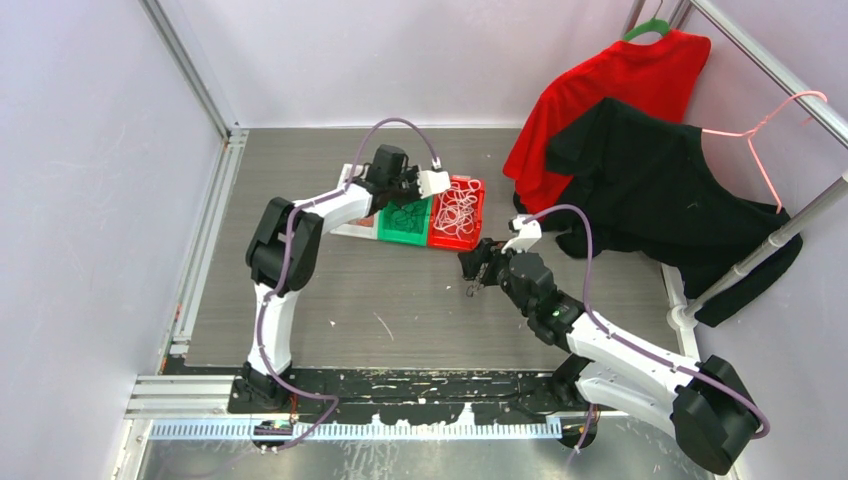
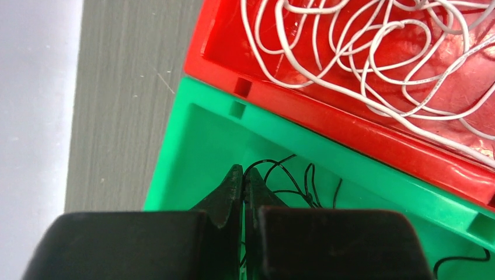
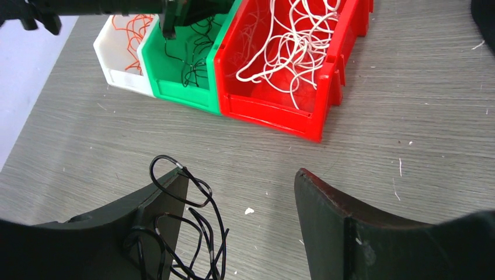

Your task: Untangle the cables

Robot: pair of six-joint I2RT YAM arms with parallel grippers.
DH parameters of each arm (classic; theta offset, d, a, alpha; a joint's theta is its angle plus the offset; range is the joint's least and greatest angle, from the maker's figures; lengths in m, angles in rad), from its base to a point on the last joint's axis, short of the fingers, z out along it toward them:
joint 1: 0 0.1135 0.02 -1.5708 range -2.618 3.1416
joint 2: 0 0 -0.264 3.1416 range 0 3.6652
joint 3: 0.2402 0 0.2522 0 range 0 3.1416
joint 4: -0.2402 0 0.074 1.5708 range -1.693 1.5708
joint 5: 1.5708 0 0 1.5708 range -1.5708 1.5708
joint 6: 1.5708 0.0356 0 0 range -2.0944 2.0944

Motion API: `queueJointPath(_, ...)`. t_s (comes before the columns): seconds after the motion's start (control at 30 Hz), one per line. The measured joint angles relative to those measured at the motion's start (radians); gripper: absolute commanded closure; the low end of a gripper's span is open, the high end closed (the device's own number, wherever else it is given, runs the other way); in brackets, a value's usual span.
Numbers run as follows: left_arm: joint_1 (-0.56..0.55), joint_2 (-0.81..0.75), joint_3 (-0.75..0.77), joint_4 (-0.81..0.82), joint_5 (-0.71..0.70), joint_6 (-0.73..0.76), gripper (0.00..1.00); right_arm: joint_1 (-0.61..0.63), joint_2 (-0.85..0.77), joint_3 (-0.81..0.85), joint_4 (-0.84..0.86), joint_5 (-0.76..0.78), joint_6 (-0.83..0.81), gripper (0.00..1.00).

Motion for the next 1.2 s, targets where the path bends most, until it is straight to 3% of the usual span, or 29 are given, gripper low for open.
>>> queueJointPath(0.07, -0.001, 0.014, 0.002, -0.003, 0.000, 0.000, 0.94, 0.000, 0.000, 0.004, 0.000, 0.000, 0.000, 0.28)
queueJointPath(0.1, -0.001, 0.023, 0.005, -0.006, 0.000, 0.000, 0.87, 0.000, 0.002, 0.005, 0.000, 0.000, 0.000, 0.28)
queueJointPath(0.17, -0.002, 0.046, 0.022, -0.016, -0.001, -0.002, 0.63, 0.000, 0.010, 0.006, 0.000, 0.000, 0.002, 0.28)
queueJointPath(0.2, -0.003, 0.053, 0.029, -0.022, -0.002, 0.000, 0.57, 0.000, 0.013, 0.007, -0.001, 0.000, 0.002, 0.28)
queueJointPath(0.3, -0.003, 0.065, 0.069, -0.077, -0.004, -0.019, 0.46, 0.000, 0.019, 0.007, -0.003, 0.000, 0.003, 0.28)
queueJointPath(0.5, -0.003, 0.039, 0.144, -0.201, 0.035, -0.045, 0.41, 0.000, 0.020, 0.019, -0.006, 0.000, 0.002, 0.28)
queueJointPath(0.63, -0.003, -0.010, 0.183, -0.304, 0.068, -0.060, 0.28, 0.000, 0.020, 0.032, -0.005, -0.001, 0.002, 0.28)
queueJointPath(1.2, -0.001, -0.124, 0.304, -0.456, 0.017, -0.081, 0.22, 0.000, -0.004, 0.037, -0.007, 0.013, 0.023, 0.28)
